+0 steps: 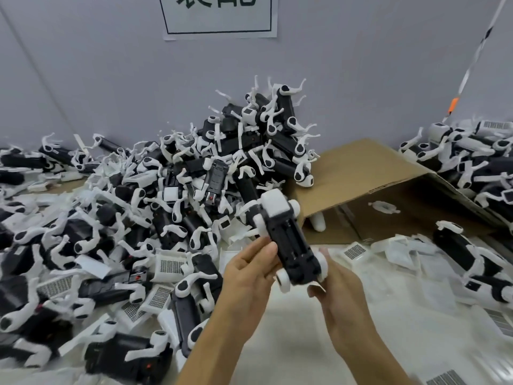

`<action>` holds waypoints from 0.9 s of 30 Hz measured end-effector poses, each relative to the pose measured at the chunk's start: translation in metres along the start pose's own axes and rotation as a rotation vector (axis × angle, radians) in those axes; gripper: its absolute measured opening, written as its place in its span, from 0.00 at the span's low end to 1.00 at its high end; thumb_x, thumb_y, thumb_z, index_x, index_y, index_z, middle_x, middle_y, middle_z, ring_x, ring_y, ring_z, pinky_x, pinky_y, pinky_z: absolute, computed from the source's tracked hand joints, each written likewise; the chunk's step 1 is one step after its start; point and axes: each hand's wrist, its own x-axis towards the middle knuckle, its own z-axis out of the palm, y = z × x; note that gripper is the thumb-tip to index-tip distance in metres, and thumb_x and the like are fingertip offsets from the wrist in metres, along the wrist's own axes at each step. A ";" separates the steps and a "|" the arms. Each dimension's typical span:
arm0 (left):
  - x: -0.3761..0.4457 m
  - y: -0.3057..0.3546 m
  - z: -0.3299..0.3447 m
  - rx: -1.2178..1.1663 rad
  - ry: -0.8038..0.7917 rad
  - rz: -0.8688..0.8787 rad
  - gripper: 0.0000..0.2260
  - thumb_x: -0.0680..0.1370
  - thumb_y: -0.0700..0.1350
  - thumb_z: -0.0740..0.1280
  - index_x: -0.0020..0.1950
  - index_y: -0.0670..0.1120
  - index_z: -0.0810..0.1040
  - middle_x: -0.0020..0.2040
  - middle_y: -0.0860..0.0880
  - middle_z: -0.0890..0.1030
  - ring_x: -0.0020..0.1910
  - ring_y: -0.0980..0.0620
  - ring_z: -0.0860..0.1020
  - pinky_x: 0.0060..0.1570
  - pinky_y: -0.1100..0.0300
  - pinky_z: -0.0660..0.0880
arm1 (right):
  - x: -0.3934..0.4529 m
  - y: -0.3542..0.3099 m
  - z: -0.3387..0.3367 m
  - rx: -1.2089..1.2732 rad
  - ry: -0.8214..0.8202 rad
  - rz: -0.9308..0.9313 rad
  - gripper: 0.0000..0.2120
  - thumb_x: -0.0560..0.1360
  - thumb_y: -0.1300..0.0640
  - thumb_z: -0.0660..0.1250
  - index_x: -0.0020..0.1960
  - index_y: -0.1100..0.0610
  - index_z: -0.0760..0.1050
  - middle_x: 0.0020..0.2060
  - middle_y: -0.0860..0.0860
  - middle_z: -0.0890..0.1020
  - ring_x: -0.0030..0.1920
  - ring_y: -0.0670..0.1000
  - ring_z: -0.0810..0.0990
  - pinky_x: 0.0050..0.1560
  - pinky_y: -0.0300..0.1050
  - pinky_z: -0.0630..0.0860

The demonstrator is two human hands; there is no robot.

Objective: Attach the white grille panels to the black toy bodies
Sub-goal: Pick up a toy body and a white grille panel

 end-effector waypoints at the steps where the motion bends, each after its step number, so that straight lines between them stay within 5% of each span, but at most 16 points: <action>1: -0.001 0.001 -0.001 -0.002 -0.013 0.010 0.22 0.74 0.46 0.71 0.64 0.35 0.79 0.60 0.33 0.81 0.60 0.36 0.80 0.63 0.45 0.77 | -0.001 0.000 0.003 -0.049 0.003 -0.045 0.22 0.83 0.48 0.61 0.39 0.56 0.86 0.37 0.55 0.84 0.39 0.53 0.76 0.41 0.50 0.71; 4: -0.002 0.003 -0.004 -0.018 -0.066 0.015 0.25 0.79 0.49 0.67 0.68 0.31 0.74 0.65 0.29 0.76 0.66 0.30 0.75 0.68 0.38 0.72 | -0.004 -0.004 0.012 -0.141 0.028 -0.126 0.23 0.82 0.44 0.59 0.38 0.52 0.85 0.38 0.54 0.86 0.42 0.54 0.79 0.44 0.53 0.75; 9: -0.004 0.008 -0.002 0.021 -0.008 0.060 0.23 0.77 0.48 0.69 0.67 0.36 0.76 0.64 0.34 0.79 0.65 0.34 0.77 0.70 0.40 0.70 | -0.006 -0.007 0.022 -0.245 0.103 -0.271 0.20 0.82 0.42 0.58 0.45 0.54 0.81 0.39 0.48 0.84 0.42 0.41 0.81 0.50 0.52 0.81; 13: -0.005 0.010 -0.004 0.062 0.116 0.118 0.23 0.71 0.47 0.75 0.64 0.40 0.79 0.57 0.40 0.84 0.55 0.42 0.83 0.56 0.52 0.77 | -0.010 -0.007 0.018 -0.348 -0.106 -0.506 0.13 0.80 0.38 0.59 0.60 0.40 0.75 0.54 0.36 0.82 0.59 0.39 0.80 0.55 0.37 0.78; 16: -0.007 0.011 -0.007 0.101 0.089 0.126 0.18 0.71 0.45 0.77 0.60 0.45 0.83 0.57 0.44 0.85 0.56 0.47 0.84 0.51 0.59 0.80 | -0.014 0.004 0.018 -0.468 -0.211 -0.528 0.29 0.70 0.35 0.69 0.68 0.41 0.70 0.62 0.36 0.78 0.65 0.40 0.76 0.58 0.33 0.76; 22: -0.013 0.010 -0.008 0.290 0.057 0.198 0.11 0.71 0.50 0.77 0.53 0.53 0.87 0.51 0.48 0.87 0.52 0.50 0.85 0.49 0.63 0.79 | -0.020 0.016 0.012 -0.381 -0.242 -0.448 0.36 0.66 0.37 0.75 0.71 0.45 0.73 0.60 0.39 0.82 0.63 0.44 0.79 0.57 0.41 0.80; 27: -0.015 0.007 -0.007 0.387 0.052 0.207 0.12 0.72 0.55 0.74 0.53 0.53 0.87 0.51 0.47 0.87 0.53 0.48 0.85 0.51 0.55 0.83 | -0.022 0.017 0.010 -0.364 -0.141 -0.493 0.25 0.63 0.43 0.79 0.58 0.45 0.79 0.49 0.40 0.85 0.53 0.46 0.84 0.50 0.36 0.80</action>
